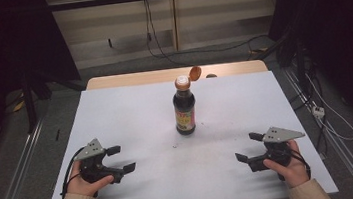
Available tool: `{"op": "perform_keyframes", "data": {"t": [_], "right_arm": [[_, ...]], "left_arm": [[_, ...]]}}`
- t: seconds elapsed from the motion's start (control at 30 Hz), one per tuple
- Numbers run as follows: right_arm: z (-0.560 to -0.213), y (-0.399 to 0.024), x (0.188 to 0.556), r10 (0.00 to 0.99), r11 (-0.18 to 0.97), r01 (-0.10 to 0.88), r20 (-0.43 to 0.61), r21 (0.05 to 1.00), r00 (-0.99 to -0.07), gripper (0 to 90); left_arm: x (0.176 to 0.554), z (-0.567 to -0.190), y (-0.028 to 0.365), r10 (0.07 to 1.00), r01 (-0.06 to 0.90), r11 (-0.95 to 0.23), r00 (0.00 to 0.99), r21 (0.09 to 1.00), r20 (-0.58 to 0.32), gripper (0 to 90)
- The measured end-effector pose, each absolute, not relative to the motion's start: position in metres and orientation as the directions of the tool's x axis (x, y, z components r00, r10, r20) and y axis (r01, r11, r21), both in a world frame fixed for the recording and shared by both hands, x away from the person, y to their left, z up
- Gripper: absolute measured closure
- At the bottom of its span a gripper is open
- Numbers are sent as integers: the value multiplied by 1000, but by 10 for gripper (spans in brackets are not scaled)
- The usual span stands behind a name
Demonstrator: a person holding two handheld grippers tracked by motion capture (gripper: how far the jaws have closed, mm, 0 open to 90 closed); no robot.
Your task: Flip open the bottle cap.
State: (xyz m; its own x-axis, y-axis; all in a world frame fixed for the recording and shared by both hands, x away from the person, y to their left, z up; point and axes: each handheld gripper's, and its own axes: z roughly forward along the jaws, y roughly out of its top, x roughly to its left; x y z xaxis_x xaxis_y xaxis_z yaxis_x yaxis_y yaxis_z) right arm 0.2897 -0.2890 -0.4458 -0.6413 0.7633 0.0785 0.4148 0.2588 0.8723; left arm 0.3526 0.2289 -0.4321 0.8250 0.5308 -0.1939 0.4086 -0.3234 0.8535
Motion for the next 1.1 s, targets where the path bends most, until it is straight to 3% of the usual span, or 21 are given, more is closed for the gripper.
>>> {"op": "perform_keyframes", "data": {"t": [1.1], "right_arm": [[-449, -302, 281, 782, 259, 427, 71, 866, -619, 91]], "left_arm": [[345, -439, 248, 559, 425, -302, 804, 853, -202, 80]]}}
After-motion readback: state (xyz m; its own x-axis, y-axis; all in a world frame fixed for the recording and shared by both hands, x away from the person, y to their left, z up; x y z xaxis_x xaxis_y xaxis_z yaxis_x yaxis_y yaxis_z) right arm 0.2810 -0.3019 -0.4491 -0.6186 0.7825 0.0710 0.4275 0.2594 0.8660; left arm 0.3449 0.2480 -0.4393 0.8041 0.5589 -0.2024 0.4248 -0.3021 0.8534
